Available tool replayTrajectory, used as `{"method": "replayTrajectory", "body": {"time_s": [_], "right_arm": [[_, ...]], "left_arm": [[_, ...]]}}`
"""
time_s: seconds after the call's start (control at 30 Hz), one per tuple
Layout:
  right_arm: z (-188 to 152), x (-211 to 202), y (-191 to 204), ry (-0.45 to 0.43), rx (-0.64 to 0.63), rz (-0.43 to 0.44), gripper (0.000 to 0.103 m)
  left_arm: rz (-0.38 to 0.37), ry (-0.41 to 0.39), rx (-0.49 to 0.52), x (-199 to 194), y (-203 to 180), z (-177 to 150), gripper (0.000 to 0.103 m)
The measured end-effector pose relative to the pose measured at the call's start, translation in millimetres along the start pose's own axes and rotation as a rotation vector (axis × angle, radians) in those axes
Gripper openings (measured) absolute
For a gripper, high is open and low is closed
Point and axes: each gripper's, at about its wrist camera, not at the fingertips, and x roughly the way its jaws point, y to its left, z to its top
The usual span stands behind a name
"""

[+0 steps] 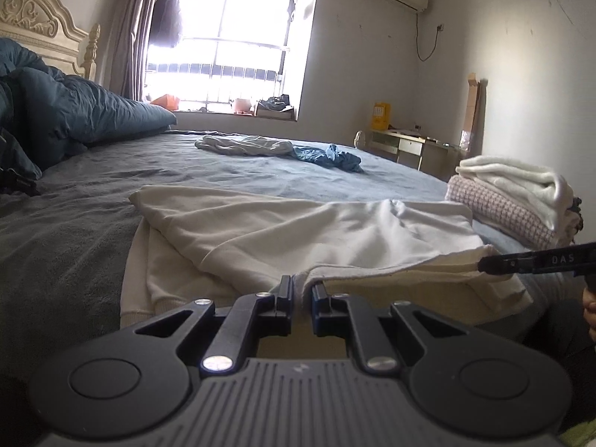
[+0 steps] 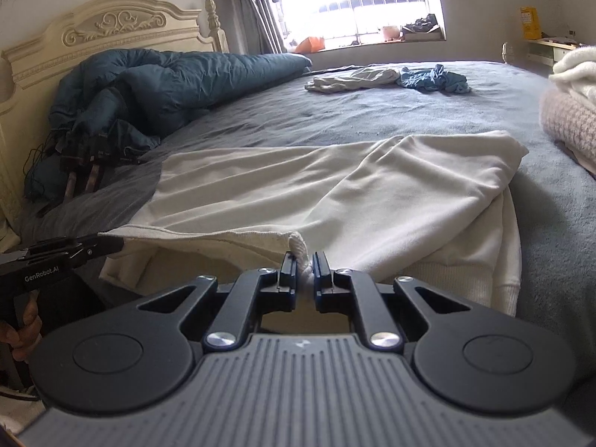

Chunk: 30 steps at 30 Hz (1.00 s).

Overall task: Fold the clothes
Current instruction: 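Lift the collar with both tools and fold it over toward the hem, then open both tools and release the folded collar edge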

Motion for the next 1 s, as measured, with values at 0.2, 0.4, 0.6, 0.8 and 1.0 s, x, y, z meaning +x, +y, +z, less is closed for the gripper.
{"method": "replayTrajectory", "body": {"time_s": [0.2, 0.4, 0.6, 0.8, 1.0], "right_arm": [[-12.4, 7.7, 0.8, 0.044, -0.036, -0.016, 0.007], [-24.8, 17.3, 2.9, 0.111, -0.115, -0.032, 0.010], [-29.1, 0.7, 2.1, 0.180, -0.165, 0.017, 0.011], [-7.0, -26.3, -2.1, 0.095, -0.087, 0.216, 0.011], [5.2, 16.8, 6.0, 0.049, -0.105, 0.111, 0.012]], "left_arm": [[0.006, 0.035, 0.019, 4.4, -0.5, -11.1, 0.010], [-0.023, 0.146, 0.031, 11.8, 4.9, -24.4, 0.024], [-0.046, 0.177, -0.073, -8.5, 27.6, -23.8, 0.036], [-0.103, 0.081, -0.067, -5.1, 27.8, 2.3, 0.047], [-0.124, 0.112, -0.058, 38.2, 19.9, 7.4, 0.048]]}}
